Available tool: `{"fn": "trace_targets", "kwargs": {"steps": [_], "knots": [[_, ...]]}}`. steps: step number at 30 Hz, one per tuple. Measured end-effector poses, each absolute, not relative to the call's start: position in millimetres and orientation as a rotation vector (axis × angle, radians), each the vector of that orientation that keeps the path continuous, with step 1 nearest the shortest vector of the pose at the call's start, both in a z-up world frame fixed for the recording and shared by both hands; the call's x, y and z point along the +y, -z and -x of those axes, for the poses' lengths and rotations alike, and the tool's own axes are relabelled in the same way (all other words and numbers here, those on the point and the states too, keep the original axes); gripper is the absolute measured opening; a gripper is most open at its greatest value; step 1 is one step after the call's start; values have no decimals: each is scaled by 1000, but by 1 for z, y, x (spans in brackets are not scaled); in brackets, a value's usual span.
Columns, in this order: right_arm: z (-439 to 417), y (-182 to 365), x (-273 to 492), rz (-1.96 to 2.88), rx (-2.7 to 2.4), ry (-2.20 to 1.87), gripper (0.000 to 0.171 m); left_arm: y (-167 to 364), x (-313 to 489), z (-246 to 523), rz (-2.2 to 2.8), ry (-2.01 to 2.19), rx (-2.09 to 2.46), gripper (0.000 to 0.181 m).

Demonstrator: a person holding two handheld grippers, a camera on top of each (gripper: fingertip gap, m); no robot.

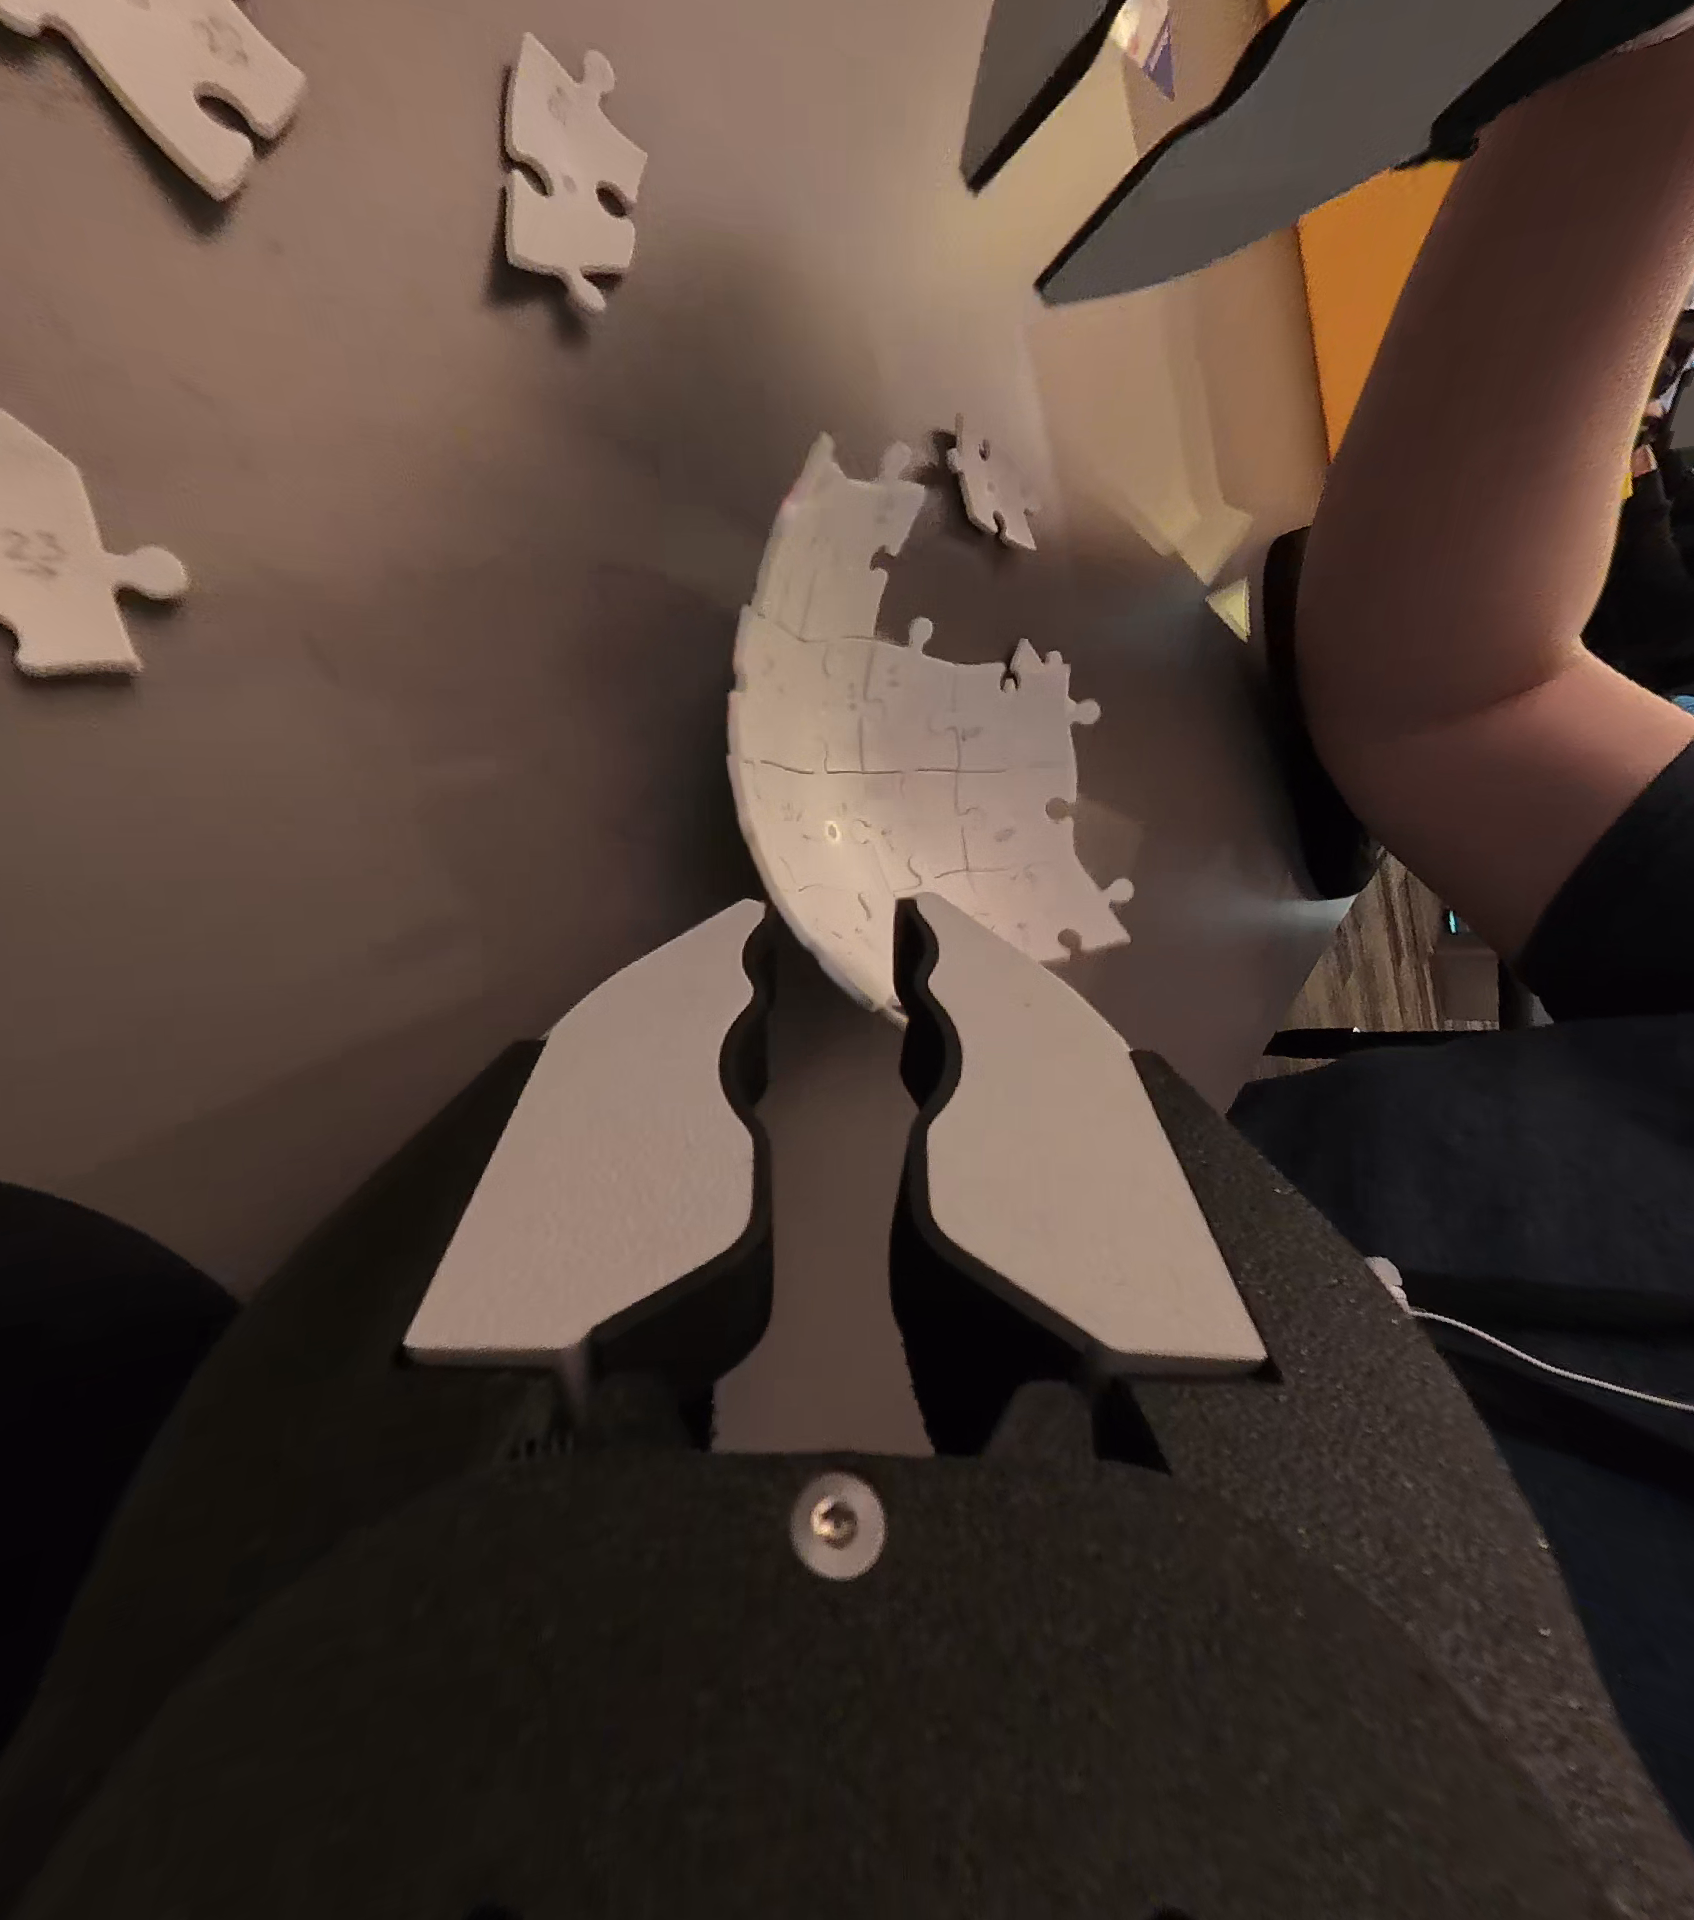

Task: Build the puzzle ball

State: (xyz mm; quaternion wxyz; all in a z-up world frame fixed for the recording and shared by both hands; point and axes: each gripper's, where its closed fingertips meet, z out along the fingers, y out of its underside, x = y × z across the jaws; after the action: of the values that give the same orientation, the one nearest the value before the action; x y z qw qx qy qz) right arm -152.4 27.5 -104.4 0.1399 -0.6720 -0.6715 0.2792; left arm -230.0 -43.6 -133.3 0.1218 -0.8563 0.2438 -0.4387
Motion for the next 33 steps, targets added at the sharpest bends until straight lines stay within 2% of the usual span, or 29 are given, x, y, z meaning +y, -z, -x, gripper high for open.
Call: {"fn": "trace_targets", "kwargs": {"steps": [9, 16, 20, 23, 27, 31, 33], "knots": [[113, 85, 35, 2012, -1744, -615, 23, 120, -53, 241, 2432, 1316, 712, 21], [92, 134, -5, 1941, -1872, -660, 32, 124, -62, 261, 2440, 1281, 696, 21], [109, 121, -40, 1800, -1896, -822, 28, 125, -70, 271, 2438, 1268, 677, 21], [119, 128, -62, 1721, -1988, -764, 38, 126, -78, 277, 2444, 1272, 662, 21], [123, 144, -66, 1724, -2040, -681, 42, 124, -82, 283, 2437, 1264, 652, 21], [119, 157, -64, 1776, -2061, -642, 41, 116, -79, 283, 2411, 1255, 654, 20], [117, 158, -66, 1776, -2076, -633, 32, 112, -78, 281, 2391, 1255, 661, 20]]}}
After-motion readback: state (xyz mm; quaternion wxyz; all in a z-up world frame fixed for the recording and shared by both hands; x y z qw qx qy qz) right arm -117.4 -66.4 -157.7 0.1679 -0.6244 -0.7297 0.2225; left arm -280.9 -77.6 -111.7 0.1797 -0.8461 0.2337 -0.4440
